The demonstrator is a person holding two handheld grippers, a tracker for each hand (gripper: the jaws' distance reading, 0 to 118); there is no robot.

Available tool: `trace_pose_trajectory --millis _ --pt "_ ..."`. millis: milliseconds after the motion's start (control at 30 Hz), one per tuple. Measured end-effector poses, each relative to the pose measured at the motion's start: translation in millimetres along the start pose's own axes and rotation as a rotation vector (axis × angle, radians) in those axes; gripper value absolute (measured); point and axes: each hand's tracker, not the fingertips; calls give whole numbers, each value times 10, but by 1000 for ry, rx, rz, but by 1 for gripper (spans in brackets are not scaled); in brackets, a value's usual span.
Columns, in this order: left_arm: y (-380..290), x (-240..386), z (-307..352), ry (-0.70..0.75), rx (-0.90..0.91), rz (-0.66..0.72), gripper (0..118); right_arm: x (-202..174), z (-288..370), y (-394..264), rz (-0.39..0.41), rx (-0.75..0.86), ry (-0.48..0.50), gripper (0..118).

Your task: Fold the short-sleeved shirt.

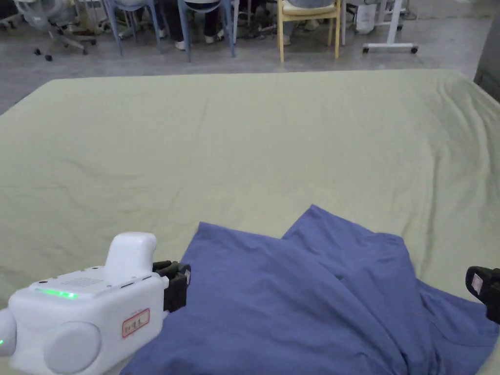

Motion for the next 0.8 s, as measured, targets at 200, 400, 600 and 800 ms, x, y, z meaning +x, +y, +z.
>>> trace_pose_trajectory --millis 200,400,600,800 --pt "686 -173 -1330 82 -142 -39 92 32 -43 -16 25 -44 -37 3" --pt "770 -355 -2693 151 -380 -59 92 139 -201 -56 68 -102 -118 3" --pt "613 -395 -2838 152 -383 18 82 238 -470 -199 57 -181 -138 3" --pt "749 -206 -2416 10 -373 -1 0 216 -598 -309 26 -215 -118 3"
